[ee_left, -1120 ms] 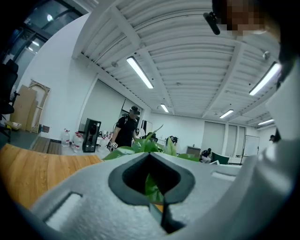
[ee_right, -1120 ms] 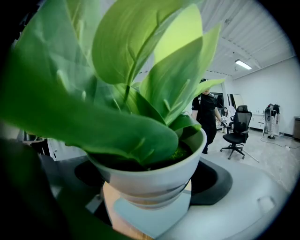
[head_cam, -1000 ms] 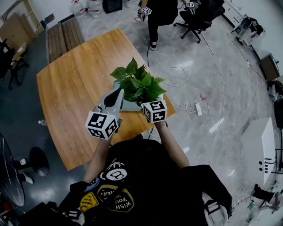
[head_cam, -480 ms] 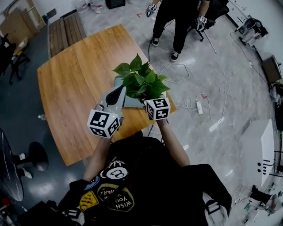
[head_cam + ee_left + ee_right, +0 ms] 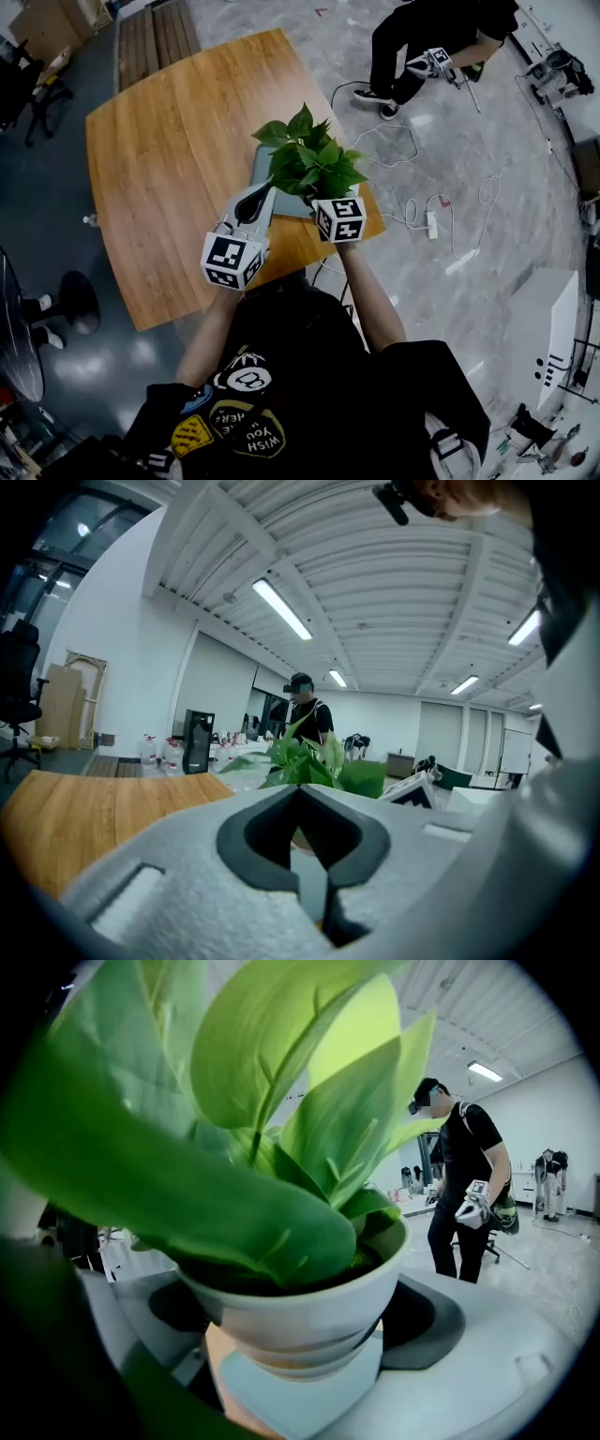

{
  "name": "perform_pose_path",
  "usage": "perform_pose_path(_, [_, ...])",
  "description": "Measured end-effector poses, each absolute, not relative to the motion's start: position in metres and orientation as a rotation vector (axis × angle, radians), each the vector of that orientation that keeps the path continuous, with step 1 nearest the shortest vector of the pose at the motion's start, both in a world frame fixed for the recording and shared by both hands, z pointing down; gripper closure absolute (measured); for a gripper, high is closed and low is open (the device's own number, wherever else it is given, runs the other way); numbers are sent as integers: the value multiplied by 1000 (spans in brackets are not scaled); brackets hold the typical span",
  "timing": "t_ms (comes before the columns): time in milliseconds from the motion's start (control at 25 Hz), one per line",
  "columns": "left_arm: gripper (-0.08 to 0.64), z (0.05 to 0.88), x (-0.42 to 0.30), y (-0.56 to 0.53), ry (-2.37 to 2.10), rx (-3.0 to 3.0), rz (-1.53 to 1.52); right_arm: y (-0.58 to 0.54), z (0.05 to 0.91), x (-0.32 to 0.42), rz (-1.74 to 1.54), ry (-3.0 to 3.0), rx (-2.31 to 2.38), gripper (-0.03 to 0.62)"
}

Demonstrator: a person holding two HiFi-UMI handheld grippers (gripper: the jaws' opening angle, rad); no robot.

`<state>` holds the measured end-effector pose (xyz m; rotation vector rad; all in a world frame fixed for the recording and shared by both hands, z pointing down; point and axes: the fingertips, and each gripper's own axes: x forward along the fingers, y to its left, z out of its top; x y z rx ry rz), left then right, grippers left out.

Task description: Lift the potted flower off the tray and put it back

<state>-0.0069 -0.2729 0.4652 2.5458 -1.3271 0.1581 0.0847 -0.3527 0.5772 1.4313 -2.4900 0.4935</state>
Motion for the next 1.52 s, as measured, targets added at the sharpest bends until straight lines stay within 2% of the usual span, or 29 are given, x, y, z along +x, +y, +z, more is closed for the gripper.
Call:
perform_pose_path(640, [563,557,-37,-260,-1299,2388,223,-404,774,50,490,-2460,1324,67])
perform_pose_path(1040, [563,563,-43,-262,-1246,2389,257,-398,789,44,554,-2443,1232,66])
perform_pose_path(1280, [563,562,-29,-257,-1186,2387,210,-367,790,70,640,-2378,1272,66])
perform_pose_path(1360, [563,563,-28,-255,-1179,2386,209,-343,789,81,805,-2352,1283,99])
perform_pose_path(1400, [563,563,-28,-255,-1179,2386,211,-329,782,86,914,-2357,1297,143])
perform_pose_path(1480, [563,561,-30,-256,-1190,2382,214,-306,748,98,1070,-2393,1369,258])
perform_pose_path(1520, [564,558,-32,-257,-1201,2380,210,-296,722,107,1081,-2415,1436,361])
